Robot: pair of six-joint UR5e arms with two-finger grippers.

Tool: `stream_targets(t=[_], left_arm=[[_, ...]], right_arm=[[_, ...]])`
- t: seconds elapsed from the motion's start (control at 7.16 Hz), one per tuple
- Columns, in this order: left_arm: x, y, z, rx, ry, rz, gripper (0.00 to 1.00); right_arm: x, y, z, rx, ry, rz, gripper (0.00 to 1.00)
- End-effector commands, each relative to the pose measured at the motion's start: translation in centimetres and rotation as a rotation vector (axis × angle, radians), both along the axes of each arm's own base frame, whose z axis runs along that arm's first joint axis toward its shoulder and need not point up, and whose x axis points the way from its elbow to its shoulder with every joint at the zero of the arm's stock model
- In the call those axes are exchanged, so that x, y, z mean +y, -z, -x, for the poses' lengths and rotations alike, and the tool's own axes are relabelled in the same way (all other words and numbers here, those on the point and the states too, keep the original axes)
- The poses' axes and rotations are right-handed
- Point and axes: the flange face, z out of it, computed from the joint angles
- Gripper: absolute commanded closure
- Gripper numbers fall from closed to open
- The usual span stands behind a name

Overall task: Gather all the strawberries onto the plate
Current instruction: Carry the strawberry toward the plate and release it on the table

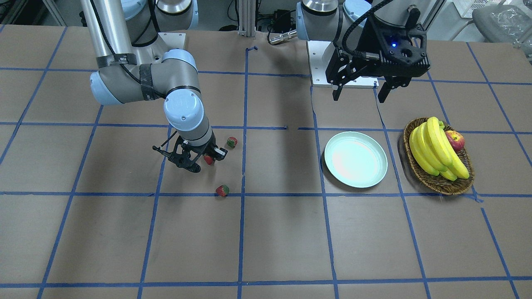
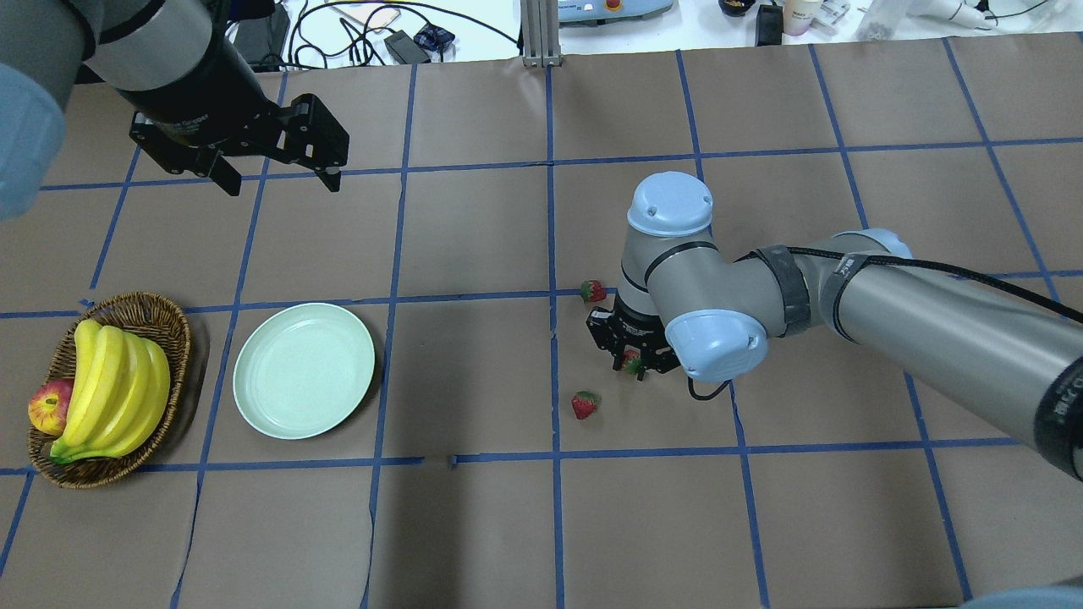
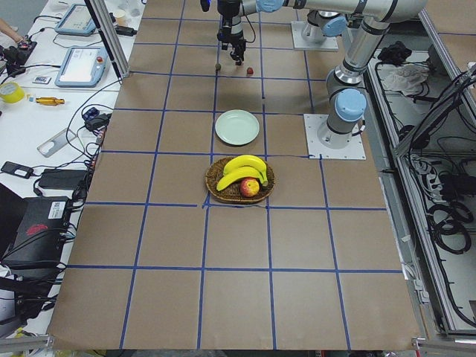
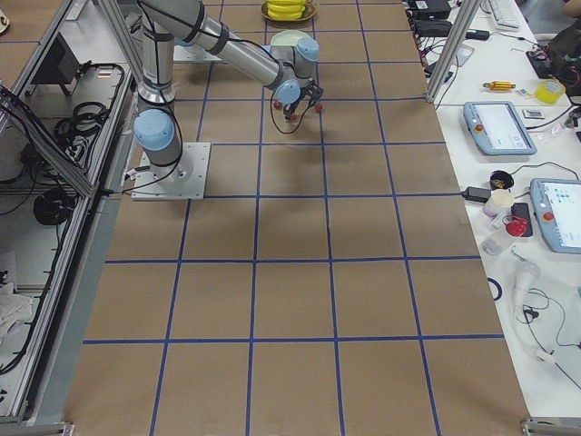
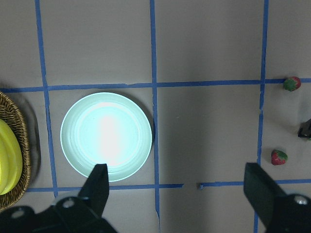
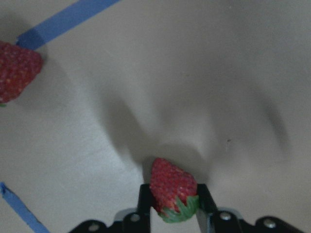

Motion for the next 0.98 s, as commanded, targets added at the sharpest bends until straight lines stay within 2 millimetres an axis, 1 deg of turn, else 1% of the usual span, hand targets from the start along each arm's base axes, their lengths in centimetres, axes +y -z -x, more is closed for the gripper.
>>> stream_targets(t=[0.0,0.14,0.28,0.42,0.56,0.7,0.84], left_arm=[[0.0,0.0,0.0,0.000,0.000,0.000,0.00],[0.0,0.0,0.0,0.000,0.000,0.000,0.00],[0.0,0.0,0.0,0.000,0.000,0.000,0.00],[0.0,0.0,0.0,0.000,0.000,0.000,0.00],[0.0,0.0,0.0,0.002,0.000,0.000,0.00],[0.0,0.0,-0.1,0.002,-0.001,0.000,0.00],[0.0,0.0,0.0,0.000,0.000,0.001,0.00]], right_arm=[[-0.4,-1.2,-0.1,-0.025,-0.054,0.038,1.00],[-1.3,-3.8,-1.2,-0.093,-0.053,0.094,1.00],[-2.1,-6.2,-3.8,-0.235,-0.054,0.107,1.00],[-1.7,-7.3,-7.2,-0.268,-0.107,0.126,1.00],[-0.1,-6.5,-10.2,-0.260,-0.072,0.099,1.00],[1.3,-6.3,-12.4,-0.256,-0.078,0.088,1.00],[1.7,-4.5,-13.8,-0.253,-0.066,0.076,1.00]])
